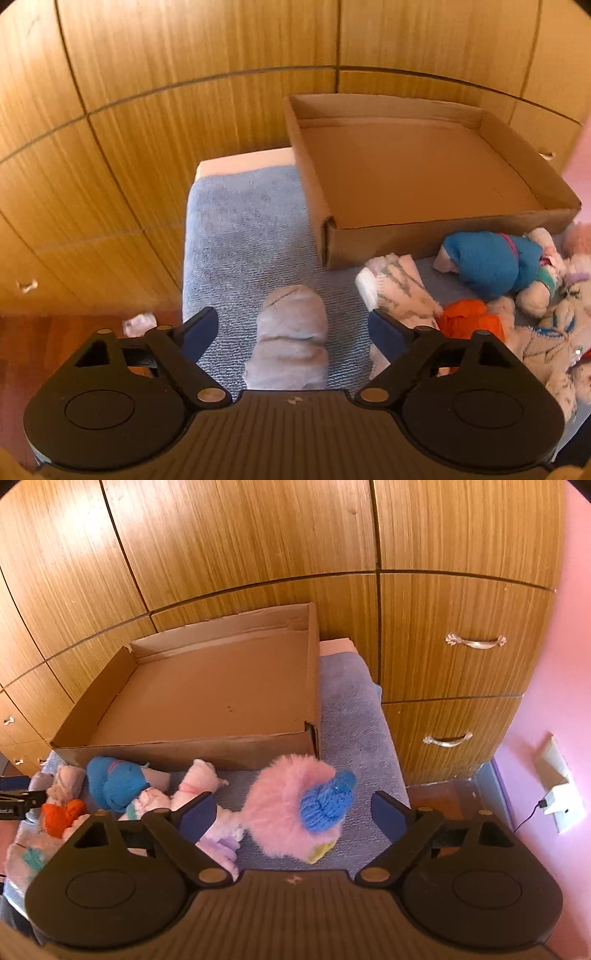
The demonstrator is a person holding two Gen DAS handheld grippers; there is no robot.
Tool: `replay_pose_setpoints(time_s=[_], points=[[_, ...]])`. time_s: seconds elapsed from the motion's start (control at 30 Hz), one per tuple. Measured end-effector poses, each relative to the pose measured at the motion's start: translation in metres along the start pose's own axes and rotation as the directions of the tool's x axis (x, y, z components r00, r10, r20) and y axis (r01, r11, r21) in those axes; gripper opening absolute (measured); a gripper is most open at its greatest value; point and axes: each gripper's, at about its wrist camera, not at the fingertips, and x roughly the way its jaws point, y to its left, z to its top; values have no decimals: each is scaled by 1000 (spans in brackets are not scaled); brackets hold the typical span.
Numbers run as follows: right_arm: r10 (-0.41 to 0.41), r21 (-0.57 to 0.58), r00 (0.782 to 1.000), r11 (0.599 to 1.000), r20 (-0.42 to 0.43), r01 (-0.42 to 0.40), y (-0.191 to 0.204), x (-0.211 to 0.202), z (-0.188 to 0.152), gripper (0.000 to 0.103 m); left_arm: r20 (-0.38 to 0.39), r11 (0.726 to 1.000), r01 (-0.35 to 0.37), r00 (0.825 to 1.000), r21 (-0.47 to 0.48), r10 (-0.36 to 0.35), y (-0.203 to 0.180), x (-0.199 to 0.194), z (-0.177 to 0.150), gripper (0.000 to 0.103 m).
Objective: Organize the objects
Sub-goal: 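Close the right gripper on the pink fluffy bundle while the left grips the grey sock roll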
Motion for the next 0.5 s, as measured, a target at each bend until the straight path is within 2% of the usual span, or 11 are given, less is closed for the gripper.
replay_pose_setpoints(time_s=[0.23,0.3,0.43,0.5], points=[[-16,-31,1000,999,16,17,-1,11,-7,78,40,999,41,998,15,-42,2,4,-13,74],[-22,-38,1000,999,9,22,-1,15,-8,71,53,999,33,998,40,-35,0,5,-14,68],[-14,-57,1000,998,-3,14,-2,20,-11,47,57,998,47,997,45,-50,2,7,-15,64],[-8,-60,1000,998,-4,8,-3,21,-12,44,60,997,59,996,49,-62,2,8,-14,59]])
